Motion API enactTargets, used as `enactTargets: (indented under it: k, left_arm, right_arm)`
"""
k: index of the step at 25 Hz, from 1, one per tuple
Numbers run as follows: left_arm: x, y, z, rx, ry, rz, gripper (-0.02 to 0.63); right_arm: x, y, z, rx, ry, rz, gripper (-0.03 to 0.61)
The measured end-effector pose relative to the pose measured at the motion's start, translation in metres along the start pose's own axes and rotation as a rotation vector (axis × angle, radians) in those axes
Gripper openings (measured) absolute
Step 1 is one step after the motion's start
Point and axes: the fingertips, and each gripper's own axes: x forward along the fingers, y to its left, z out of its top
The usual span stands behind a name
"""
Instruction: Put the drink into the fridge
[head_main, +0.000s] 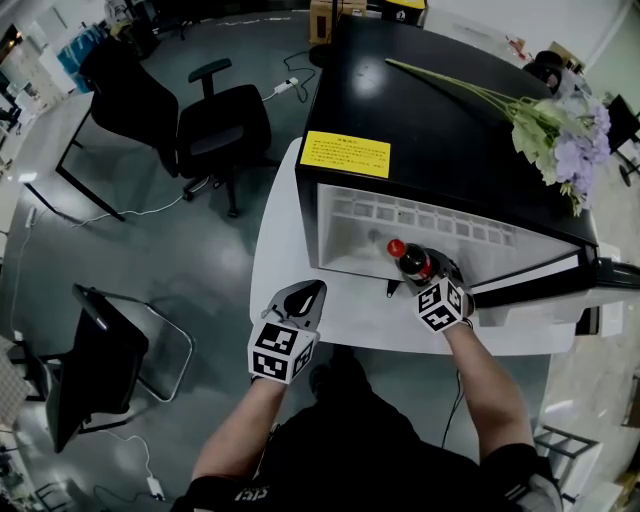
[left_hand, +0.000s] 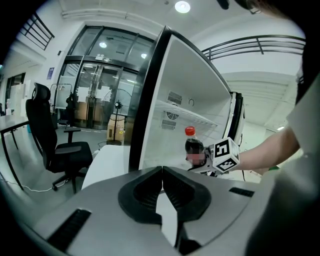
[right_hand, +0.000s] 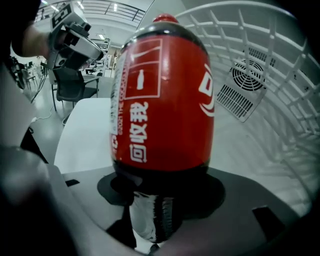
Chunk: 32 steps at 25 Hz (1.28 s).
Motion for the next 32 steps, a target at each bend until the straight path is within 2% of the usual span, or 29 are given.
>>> enactTargets:
  k: [9, 15, 19, 27, 30, 32]
  left_arm:
    - [0.004, -0.002, 0.002, -0.009, -0.007, 0.0, 0.018]
    - [0.003, -0.003, 0.013, -0.011, -0.025, 0.007, 0.018]
    - [0.001, 0.0, 0.021, -0.01, -0.039, 0.019, 0.018]
    - [-0.004, 0.009, 0.024, -0.029, -0.043, 0.046, 0.018]
    - [-0.004, 0.011, 0.024, -0.03, -0.047, 0.05, 0.018]
    - [-0.005, 0.013, 0.024, -0.033, -0.051, 0.054, 0.018]
  right_arm:
    - [0.009, -0.007, -0.004, -0.164, 0.064, -0.008, 0.262]
    - [0.019, -0.002, -0.012, -0.214, 0.131, 0.067, 0.267]
    - [0.021, -0.003, -0.014, -0.223, 0.136, 0.094, 0.275]
    - [0.022, 0.001, -0.008, -0.336, 0.148, 0.16, 0.284]
    - [0.021, 0.0, -0.008, -0.354, 0.138, 0.151, 0.285]
    - [0.021, -0.005, -0.004, -0.369, 0.127, 0.109, 0.285]
